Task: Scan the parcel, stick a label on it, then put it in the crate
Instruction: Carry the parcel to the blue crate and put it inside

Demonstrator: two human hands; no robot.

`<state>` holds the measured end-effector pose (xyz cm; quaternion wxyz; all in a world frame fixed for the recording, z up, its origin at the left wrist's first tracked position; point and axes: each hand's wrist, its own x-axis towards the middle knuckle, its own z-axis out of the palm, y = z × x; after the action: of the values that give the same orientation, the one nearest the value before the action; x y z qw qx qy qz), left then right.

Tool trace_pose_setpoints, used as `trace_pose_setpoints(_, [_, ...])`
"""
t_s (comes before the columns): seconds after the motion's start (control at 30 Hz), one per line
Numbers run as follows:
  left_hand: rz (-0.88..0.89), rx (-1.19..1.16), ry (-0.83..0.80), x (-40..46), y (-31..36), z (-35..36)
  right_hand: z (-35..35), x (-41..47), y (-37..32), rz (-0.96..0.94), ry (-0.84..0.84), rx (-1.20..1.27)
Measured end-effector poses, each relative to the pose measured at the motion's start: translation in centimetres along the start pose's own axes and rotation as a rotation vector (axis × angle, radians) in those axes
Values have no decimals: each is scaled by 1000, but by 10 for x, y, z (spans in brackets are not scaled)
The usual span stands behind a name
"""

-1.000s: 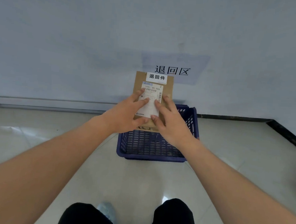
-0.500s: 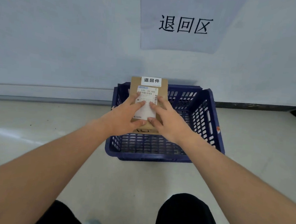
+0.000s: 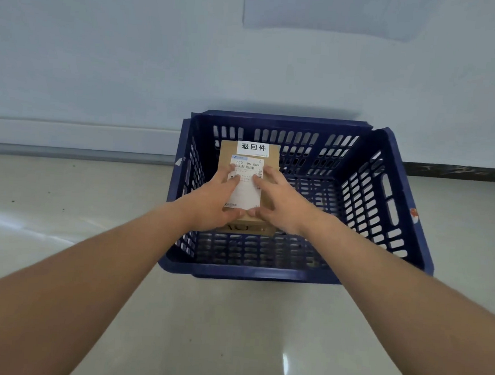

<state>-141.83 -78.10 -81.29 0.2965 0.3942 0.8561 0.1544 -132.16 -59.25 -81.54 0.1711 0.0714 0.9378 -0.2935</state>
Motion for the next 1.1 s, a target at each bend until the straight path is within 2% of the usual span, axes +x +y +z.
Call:
trace_pose_setpoints(0.53, [-177, 55, -245, 43, -27, 45, 50, 54, 31, 66, -291, -47])
trace_pose_setpoints(0.7, [-219, 101, -287, 46, -27, 56, 56, 57, 32, 86, -301, -82])
trace_pose_setpoints(0.8, [-250, 162, -310, 46, -28, 61, 61, 56, 26, 99, -291, -185])
trace_pose_setpoints(0.97, [-213, 315, -266, 48, -30, 65, 60, 56, 14, 126, -267, -457])
trace_pose_setpoints(1.1, [-191, 310, -232, 46, -25, 60, 57, 53, 8, 148, -283, -459])
